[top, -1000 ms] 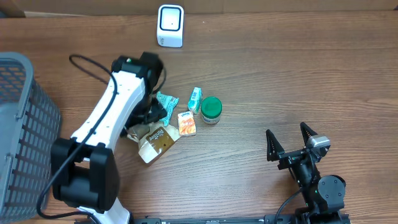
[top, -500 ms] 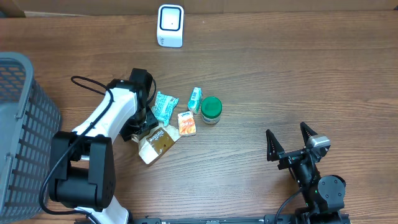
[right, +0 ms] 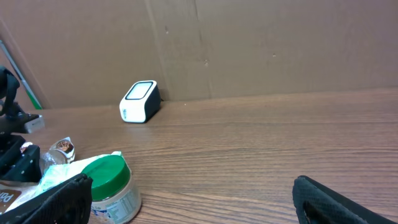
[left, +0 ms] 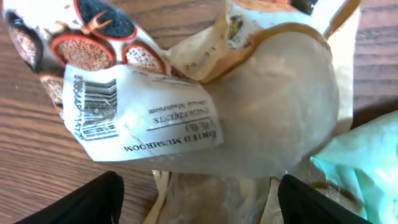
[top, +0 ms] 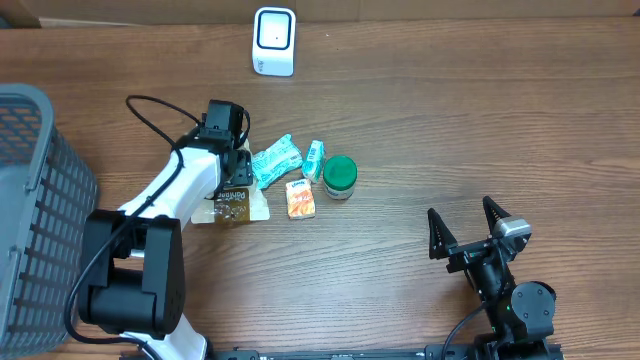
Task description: Scan the item barcode
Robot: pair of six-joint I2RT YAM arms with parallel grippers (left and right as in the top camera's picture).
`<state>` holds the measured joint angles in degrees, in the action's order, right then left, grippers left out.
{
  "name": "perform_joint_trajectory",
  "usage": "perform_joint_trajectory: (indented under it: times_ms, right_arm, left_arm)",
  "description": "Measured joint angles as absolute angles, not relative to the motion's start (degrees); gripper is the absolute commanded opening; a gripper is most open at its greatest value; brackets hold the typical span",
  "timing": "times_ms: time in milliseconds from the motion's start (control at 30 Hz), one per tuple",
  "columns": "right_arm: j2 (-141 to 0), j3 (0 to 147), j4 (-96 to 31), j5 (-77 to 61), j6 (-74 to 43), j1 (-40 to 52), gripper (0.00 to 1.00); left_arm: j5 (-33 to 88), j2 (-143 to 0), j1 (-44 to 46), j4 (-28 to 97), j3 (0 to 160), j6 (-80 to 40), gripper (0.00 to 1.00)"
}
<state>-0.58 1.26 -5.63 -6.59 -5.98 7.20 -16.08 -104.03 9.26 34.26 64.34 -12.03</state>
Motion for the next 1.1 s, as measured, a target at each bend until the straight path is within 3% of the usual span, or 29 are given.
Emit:
perform_joint_trajectory:
  times_ms: [167, 200, 233, 400, 667, 933, 1100]
  right_arm:
    - [-0.58, 1.26, -5.63, -6.61, -5.98, 7.20, 1.00]
    - [-0.58, 1.26, -5.63, -6.59, -6.00, 7.20, 1.00]
    - [-0.58, 1.26, -5.61, -6.59, -5.96, 7.20, 1.00]
    - [-0.58, 1.26, -5.61, -6.61, -6.00, 7.20, 1.00]
    - [-0.58, 1.26, -5.63, -6.61, -5.98, 7.20, 1.00]
    - [-0.58, 1.26, -5.56, -6.59, -5.98, 7.20, 1.00]
    - [-0.58, 1.26, -5.63, -6.61, -6.00, 7.20, 1.00]
  left_arm:
    - [-15.22, -101.10, 9.26, 41.95, 70.22, -8.47, 0.82]
    - [-14.11, -99.18, 9.26, 43.40, 71.46, -8.27, 0.75]
    - [-12.97, -97.51, 9.26, 44.12, 72.07, -8.12, 0.47]
    - [-6.59, -91.44, 9.28, 52.47, 73.10, -11.94, 0.33]
    - [-6.87, -99.70, 9.28, 49.45, 64.45, -19.84, 0.27]
    - [-8.14, -106.41, 9.26, 46.52, 63.86, -21.98, 0.34]
    - [-8.12, -106.41, 9.26, 48.51, 64.29, -22.11, 0.27]
